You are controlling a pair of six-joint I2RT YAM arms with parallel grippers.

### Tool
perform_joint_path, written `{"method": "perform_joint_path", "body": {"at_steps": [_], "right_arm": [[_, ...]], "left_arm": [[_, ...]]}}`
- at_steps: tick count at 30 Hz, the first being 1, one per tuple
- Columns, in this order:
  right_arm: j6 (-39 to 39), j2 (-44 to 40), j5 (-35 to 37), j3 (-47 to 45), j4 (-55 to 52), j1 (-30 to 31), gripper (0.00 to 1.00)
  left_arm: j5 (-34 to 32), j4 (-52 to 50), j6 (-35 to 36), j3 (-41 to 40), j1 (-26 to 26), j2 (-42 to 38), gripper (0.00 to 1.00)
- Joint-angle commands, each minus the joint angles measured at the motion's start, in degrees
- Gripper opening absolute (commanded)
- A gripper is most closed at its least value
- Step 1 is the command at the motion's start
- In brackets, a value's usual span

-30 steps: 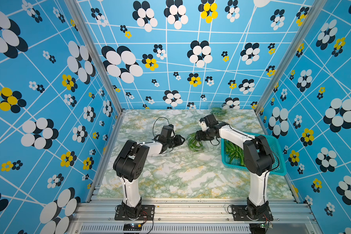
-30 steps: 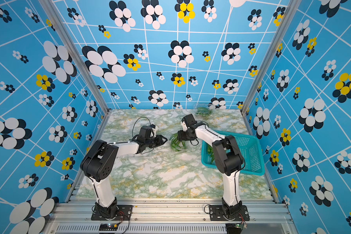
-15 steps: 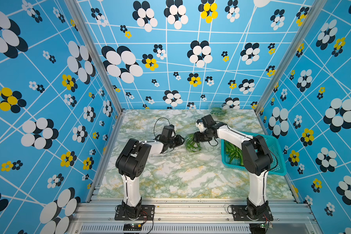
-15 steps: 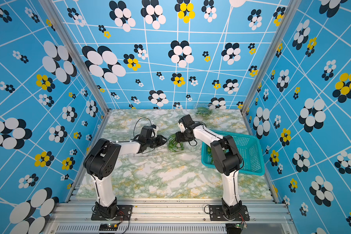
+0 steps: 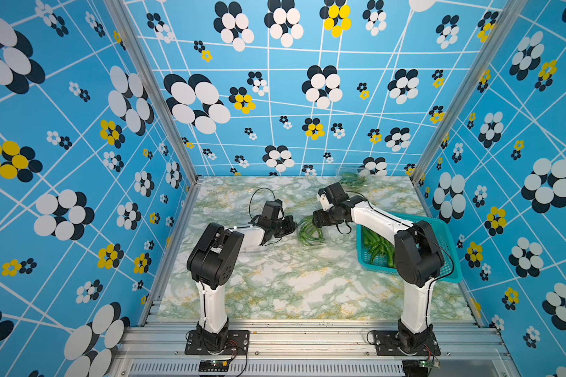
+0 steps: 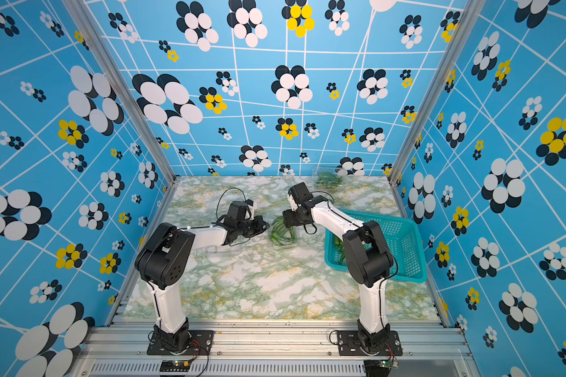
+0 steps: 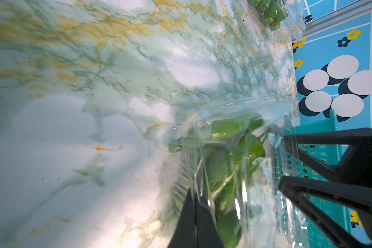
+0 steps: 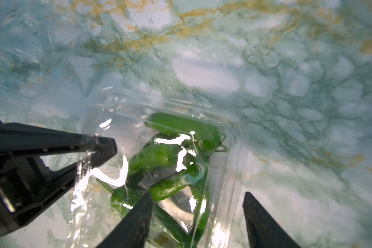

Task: Take small green peppers out of containers
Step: Open the packing box at the center of the board.

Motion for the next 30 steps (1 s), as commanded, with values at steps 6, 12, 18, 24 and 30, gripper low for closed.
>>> {"method": "perform_joint_path", "body": {"at_steps": [6,12,18,24,30], "right_arm": [[-1.94,-13.55,3.65,-11.29,9.83,0.56,0.69],[-3.0,-14.09,3.78,-14.57,10.76,3.98,0.65],[-5.74,-13.36,11.08,-14.19,8.69,10.81,0.65],[-7.25,-10.89,14.05,-12.59,8.21,14.1,0.65],[-7.83,-5.8,16.21,-8.72,5.66,16.84,0.64]], "left_arm": [[-1.68,-2.98,1.62,-0.45,-0.42,-2.4,0.0],[-4.31,-2.61,0.82,-2.36,-1.1,-4.05,0.0],[-6.94,-2.04,-1.15,-4.64,-2.01,-5.0,0.0],[-9.49,-2.25,-2.98,-6.6,-2.75,-7.26,0.0],[-10.17,-2.5,-3.13,-6.82,-3.15,-7.29,0.0]]}}
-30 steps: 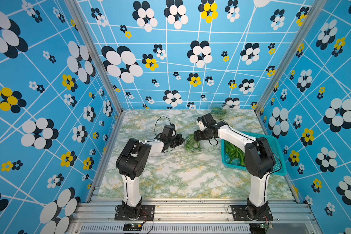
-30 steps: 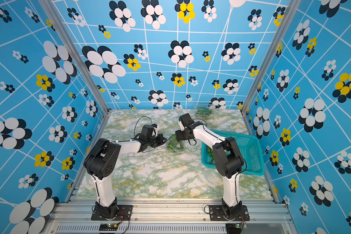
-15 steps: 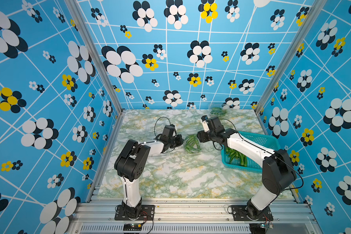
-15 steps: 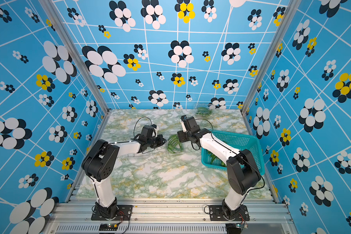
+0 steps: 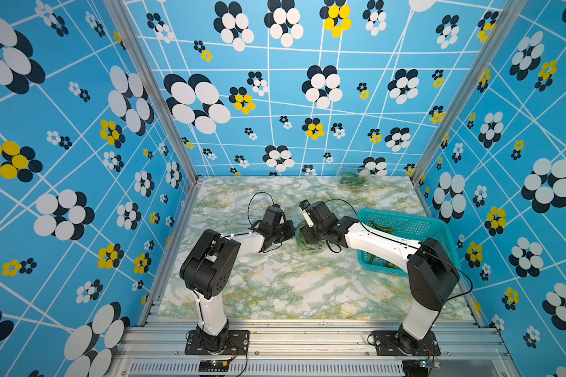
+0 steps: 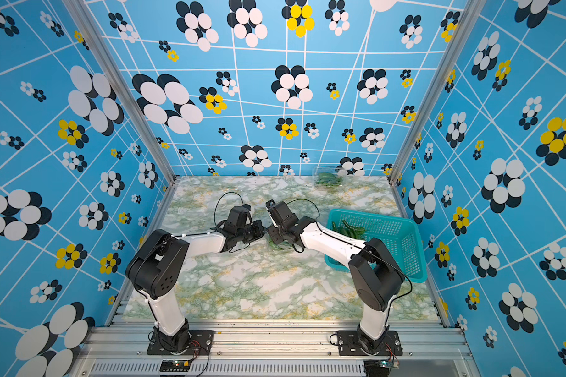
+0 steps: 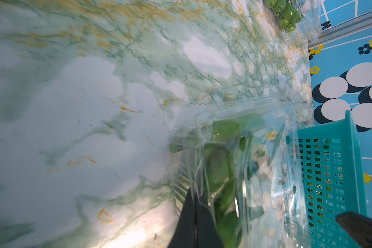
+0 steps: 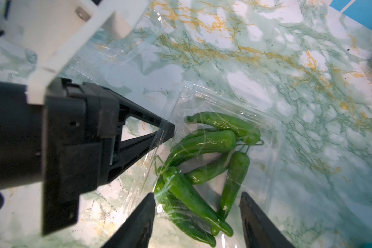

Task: Take small green peppers out of containers
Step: Open the packing box at the center of the board.

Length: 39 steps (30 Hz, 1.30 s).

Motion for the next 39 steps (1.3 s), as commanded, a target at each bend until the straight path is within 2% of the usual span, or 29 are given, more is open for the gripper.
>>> {"method": "perform_joint_path", "body": {"at_steps": [1,18,31,39], "right_arm": [[-0.97,2.11,2.64,2.54,-2.88,1.34,0.64],[2.84,7.33,-0.61,5.92,-5.19,3.36,0.64],[3.94,-3.4,-1.93,-1.7,-0.17,3.69,0.67],[5.19,-2.32,-3.09,-4.12,1.45,4.47,0.67]], "left_arm": [[-1.75,-1.45,0.11,-1.14,-0.39,-1.37,0.0],[-1.41,-1.96,0.75,-0.84,0.01,-1.1,0.0],[-0.68,-0.83,0.57,-1.99,0.48,-3.93,0.0],[0.17,-0.48,-0.29,-1.58,0.49,-2.6,0.0]]}}
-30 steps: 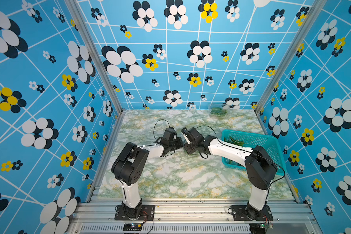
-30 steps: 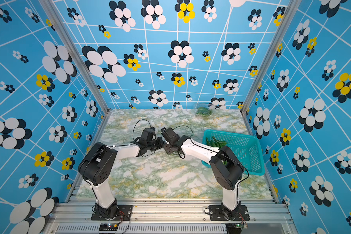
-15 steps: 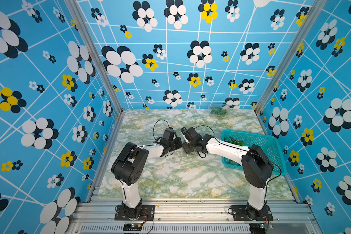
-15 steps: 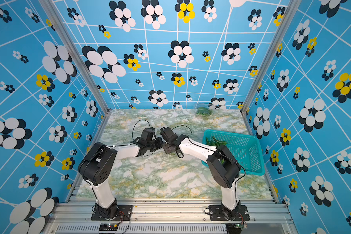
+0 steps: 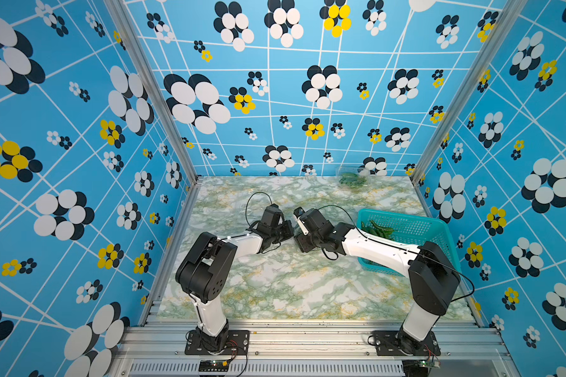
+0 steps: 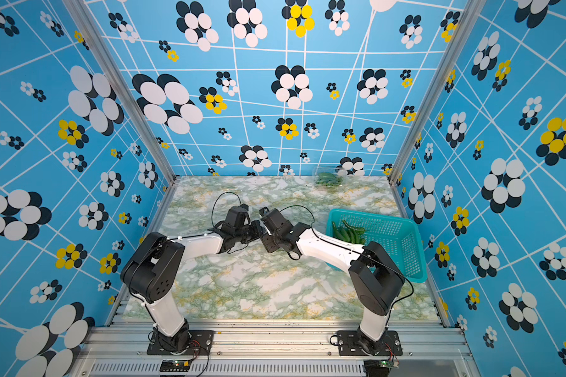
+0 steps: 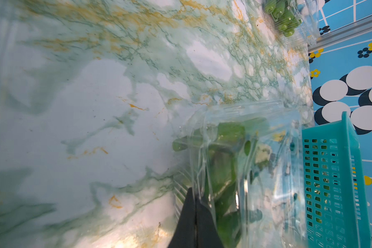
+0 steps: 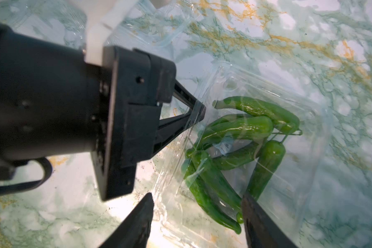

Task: Take small green peppers out of containers
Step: Open the packing box at the center of the board.

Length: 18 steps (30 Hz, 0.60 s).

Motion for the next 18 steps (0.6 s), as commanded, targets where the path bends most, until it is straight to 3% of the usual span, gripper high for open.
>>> {"method": "perform_joint_path", "body": {"at_steps": [1,12,18], "right_arm": [[1.4,1.5,-1.27,-0.56,1.46,0.77,0.67],[4.48,8.86,0.9,2.13,2.57,1.07,0.64],[5.44,10.7,0.15,2.61,2.8,1.1,0.54]], "left_arm": [[0.88,0.41,-0.31,-0.31,0.24,0.0,0.0],[1.41,0.37,-0.31,-0.15,0.38,1.11,0.0],[1.4,0.06,-0.13,-0.02,0.64,1.62,0.0]]}}
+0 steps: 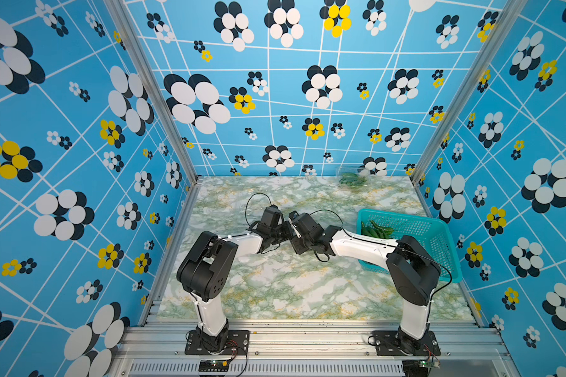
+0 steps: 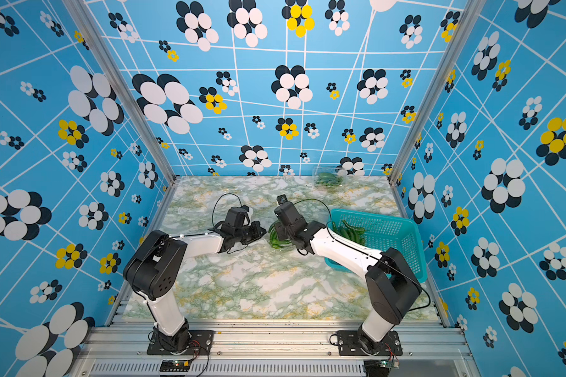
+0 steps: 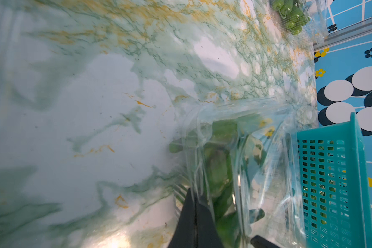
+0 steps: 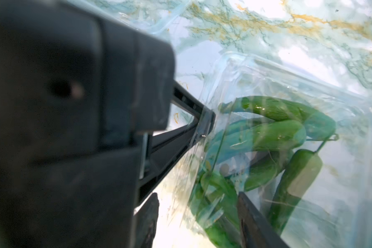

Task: Take small green peppers out of containers
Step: Open the packing box at the center of the board.

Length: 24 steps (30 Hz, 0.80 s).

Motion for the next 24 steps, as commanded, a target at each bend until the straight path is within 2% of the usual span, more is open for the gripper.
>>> {"method": "perform_joint_path", "body": {"at_steps": [1,7,15,18,24], "right_arm": [[1.95,2.62,-0.33,0.54,-2.04,0.21,0.51],[1.52,2.81,0.49,0.26,-3.23,0.21,0.4],[1.39,3.3,-0.68,-0.11,-4.49,0.18,0.42],[1.57,3.57,0.36,-0.15,-5.38,0.23,0.38],[1.52,5.19,0.39,0.54,-6.34,0.22,0.14]], "left_arm": [[1.26,0.58,0.24,-0.06,0.33,1.01,0.0],[1.61,0.69,0.13,-0.02,0.68,1.37,0.0],[1.87,0.65,0.06,-0.19,0.9,0.8,0.0],[1.87,0.81,0.15,-0.19,0.95,0.68,0.0],[1.96,0.74,0.14,-0.52,1.1,0.21,0.0]]}}
